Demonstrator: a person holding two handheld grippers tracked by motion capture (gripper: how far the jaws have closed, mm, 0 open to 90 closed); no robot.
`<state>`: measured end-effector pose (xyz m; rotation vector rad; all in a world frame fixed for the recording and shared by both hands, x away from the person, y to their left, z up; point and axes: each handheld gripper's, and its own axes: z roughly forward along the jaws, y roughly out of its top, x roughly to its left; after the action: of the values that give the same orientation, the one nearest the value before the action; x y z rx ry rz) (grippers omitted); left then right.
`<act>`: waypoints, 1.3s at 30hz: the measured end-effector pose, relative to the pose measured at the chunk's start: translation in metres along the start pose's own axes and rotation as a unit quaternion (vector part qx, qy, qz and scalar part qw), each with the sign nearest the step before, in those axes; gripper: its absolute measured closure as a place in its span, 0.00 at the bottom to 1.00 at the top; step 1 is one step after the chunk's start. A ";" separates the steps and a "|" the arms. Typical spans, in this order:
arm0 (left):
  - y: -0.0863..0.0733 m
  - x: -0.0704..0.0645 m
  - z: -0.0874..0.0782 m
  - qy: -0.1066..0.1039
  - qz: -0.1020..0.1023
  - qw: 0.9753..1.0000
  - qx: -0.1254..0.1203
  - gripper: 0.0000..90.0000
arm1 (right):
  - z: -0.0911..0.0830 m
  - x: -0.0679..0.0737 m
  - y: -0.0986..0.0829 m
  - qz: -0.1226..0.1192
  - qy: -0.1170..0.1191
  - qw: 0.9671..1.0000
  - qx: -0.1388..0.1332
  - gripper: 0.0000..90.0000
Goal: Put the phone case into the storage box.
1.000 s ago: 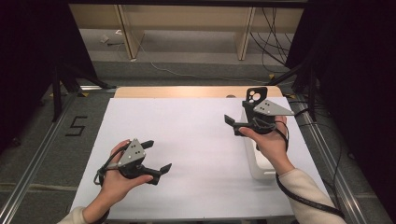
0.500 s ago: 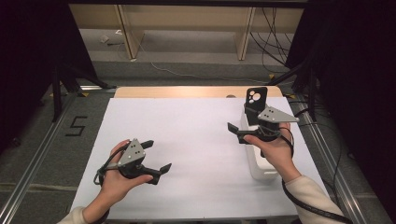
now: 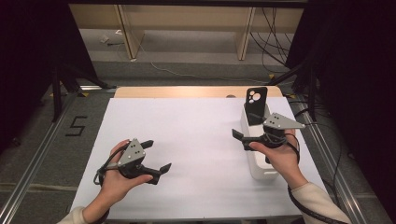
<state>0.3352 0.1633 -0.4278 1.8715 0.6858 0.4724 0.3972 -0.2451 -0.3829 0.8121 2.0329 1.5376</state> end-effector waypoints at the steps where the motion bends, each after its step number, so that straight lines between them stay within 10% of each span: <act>1: 0.000 0.000 0.000 0.000 0.000 1.000 0.000 0.01 | -0.001 0.000 0.000 0.000 0.001 1.000 0.001 0.15; 39: 0.000 0.001 0.000 0.002 -0.004 1.000 -0.001 0.01 | -0.026 0.009 -0.019 -0.010 0.014 1.000 0.011 0.15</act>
<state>0.3358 0.1641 -0.4283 1.8656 0.6955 0.4727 0.3703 -0.2603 -0.3942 0.7818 2.0755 1.5258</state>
